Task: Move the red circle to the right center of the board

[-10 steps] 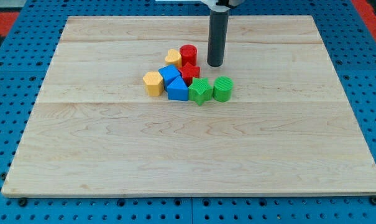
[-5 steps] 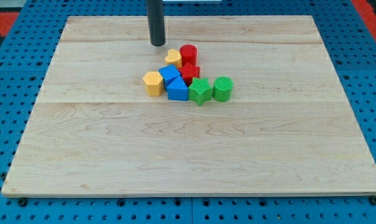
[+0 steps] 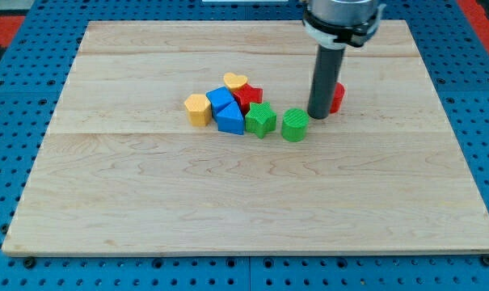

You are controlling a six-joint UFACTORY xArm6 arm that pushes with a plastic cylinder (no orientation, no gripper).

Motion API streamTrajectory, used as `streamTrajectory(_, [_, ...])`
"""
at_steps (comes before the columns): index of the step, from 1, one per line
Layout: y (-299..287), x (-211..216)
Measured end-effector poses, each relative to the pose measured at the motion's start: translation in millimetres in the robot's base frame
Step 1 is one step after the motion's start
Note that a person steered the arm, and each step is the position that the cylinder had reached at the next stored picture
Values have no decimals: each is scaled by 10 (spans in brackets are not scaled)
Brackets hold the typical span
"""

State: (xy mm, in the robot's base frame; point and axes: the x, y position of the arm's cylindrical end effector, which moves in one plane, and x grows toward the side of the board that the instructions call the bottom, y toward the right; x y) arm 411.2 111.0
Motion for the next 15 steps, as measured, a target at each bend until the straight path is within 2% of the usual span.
streamTrajectory(1, [22, -94])
streamTrajectory(2, [-408, -155])
streamTrajectory(3, [127, -255])
streamTrajectory(4, [143, -257])
streamTrajectory(5, [-184, -284])
streamTrajectory(6, [-63, -543])
streamTrajectory(7, [242, -587])
streamTrajectory(9, [299, -559])
streamTrajectory(11, [313, -268])
streamTrajectory(15, [343, -436])
